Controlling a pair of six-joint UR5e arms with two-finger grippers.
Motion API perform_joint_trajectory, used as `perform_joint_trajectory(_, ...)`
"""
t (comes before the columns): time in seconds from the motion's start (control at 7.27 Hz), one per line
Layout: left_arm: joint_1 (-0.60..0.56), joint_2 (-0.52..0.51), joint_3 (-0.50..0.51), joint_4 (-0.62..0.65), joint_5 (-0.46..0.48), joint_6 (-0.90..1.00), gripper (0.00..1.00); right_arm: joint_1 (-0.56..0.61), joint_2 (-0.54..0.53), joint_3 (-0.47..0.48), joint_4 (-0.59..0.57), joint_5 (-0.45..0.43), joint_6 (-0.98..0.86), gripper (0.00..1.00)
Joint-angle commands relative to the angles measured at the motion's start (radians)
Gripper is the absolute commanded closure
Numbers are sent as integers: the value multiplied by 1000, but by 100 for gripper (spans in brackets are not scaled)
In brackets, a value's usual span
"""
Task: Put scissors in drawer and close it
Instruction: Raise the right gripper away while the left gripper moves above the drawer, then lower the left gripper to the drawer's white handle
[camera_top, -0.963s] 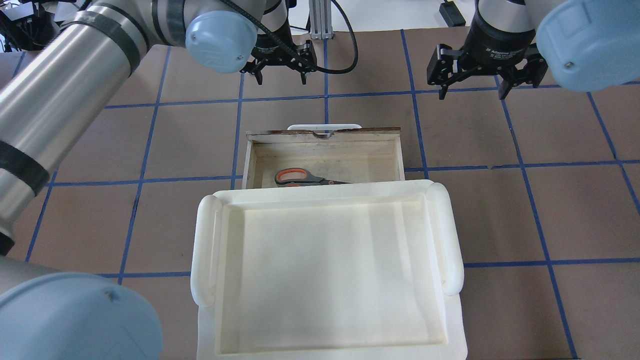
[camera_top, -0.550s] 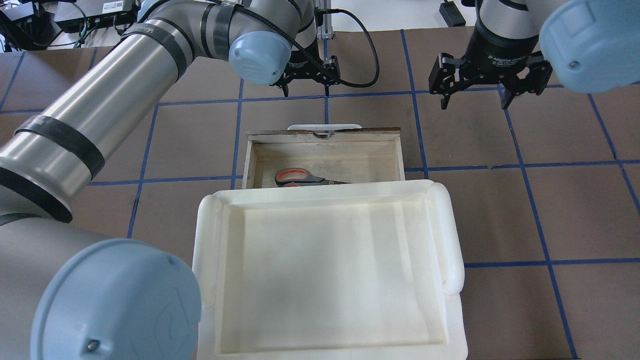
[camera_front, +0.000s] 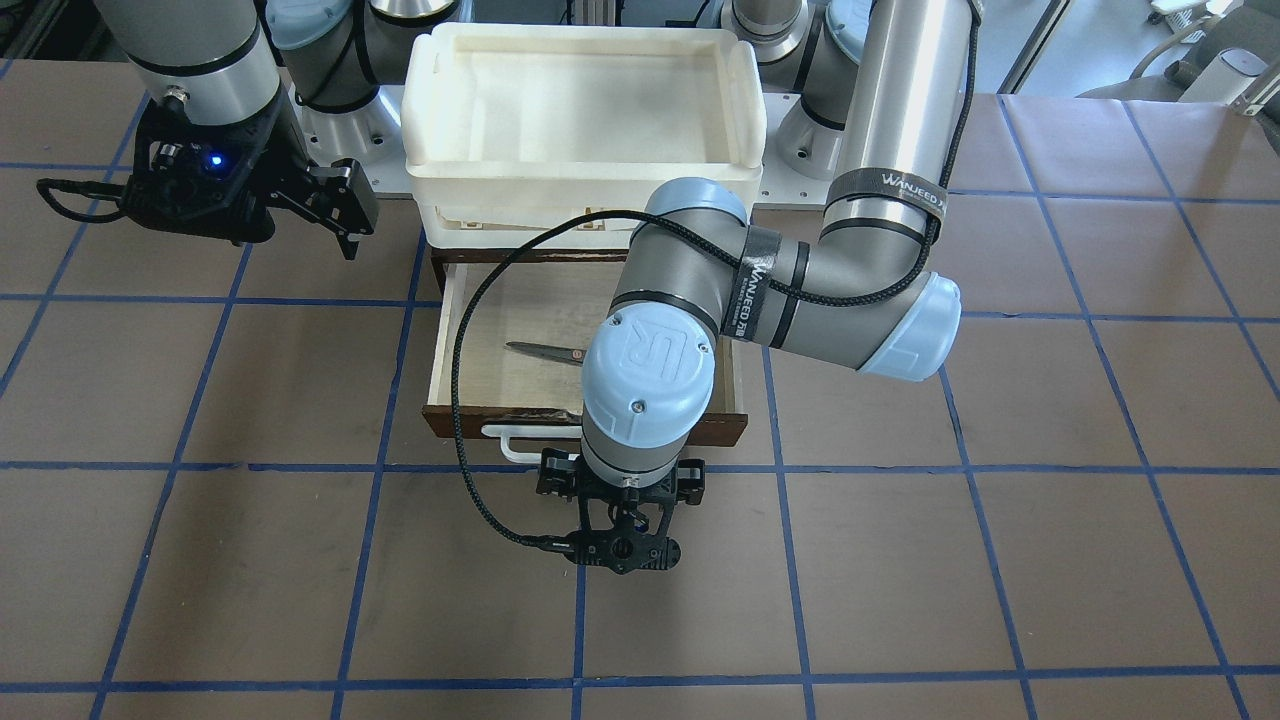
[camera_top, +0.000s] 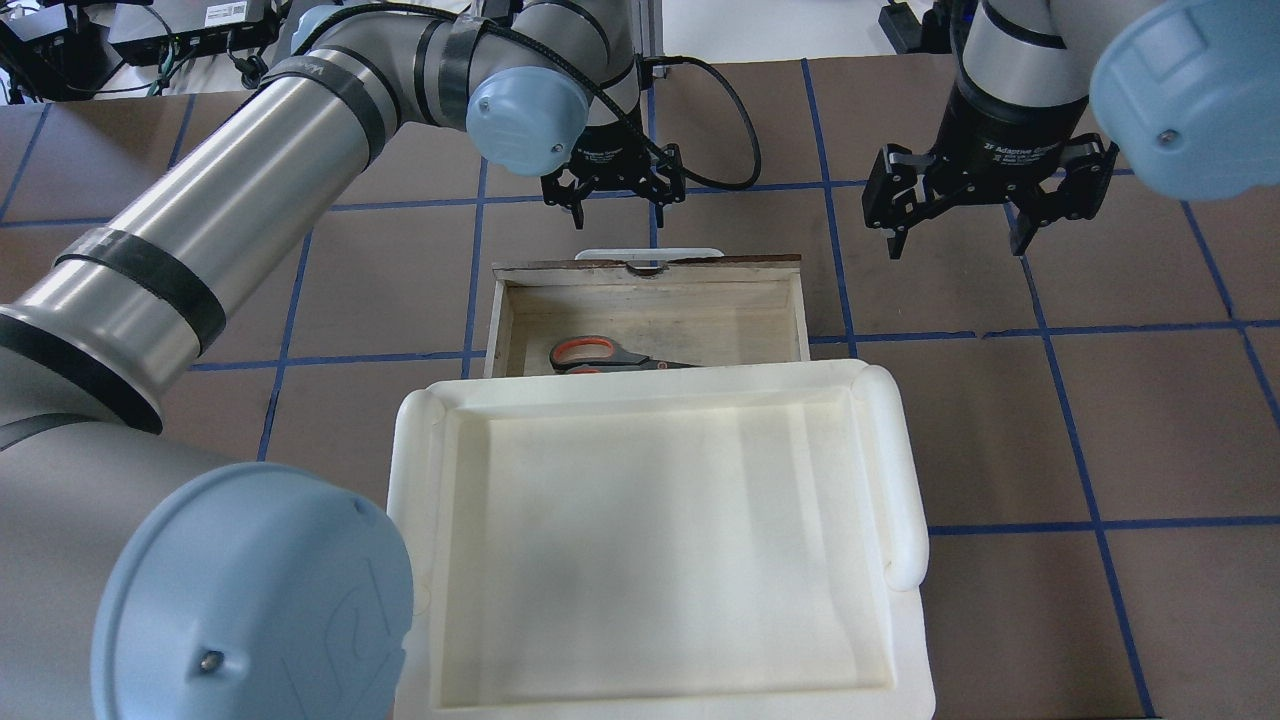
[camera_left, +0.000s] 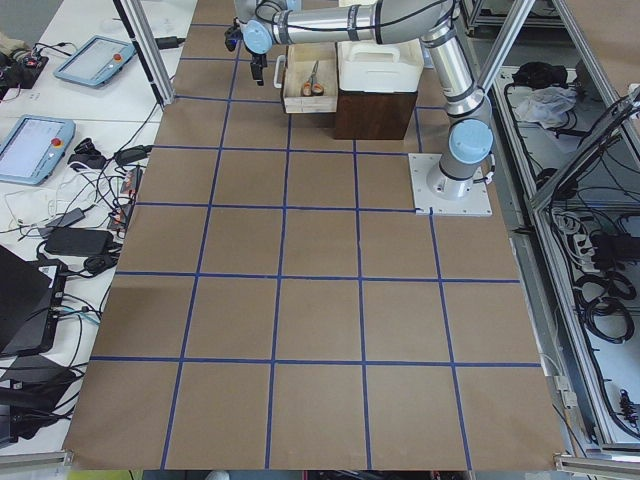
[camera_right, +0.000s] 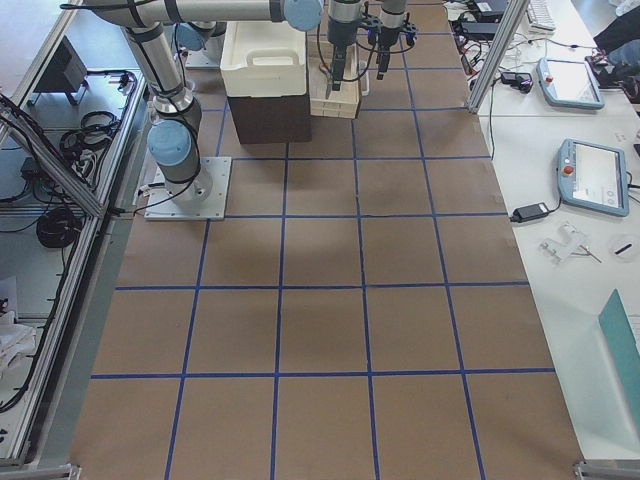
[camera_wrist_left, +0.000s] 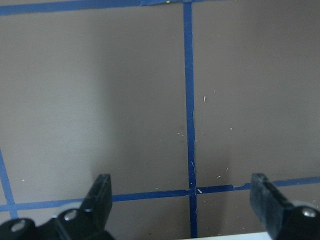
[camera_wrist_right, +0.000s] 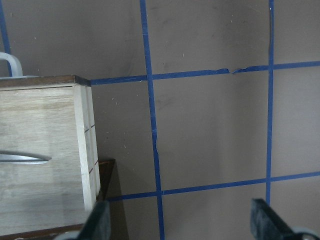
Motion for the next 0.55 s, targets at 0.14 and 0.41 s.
perform_joint_trajectory(0.14,-1,-7,-1,-27,0,3,0,1,-15,2,16,-4,-6,0)
perform_joint_trajectory(0.41,-1,-11,-1,-29,2,3,0,-1,-16,7,15,-7,-17,0)
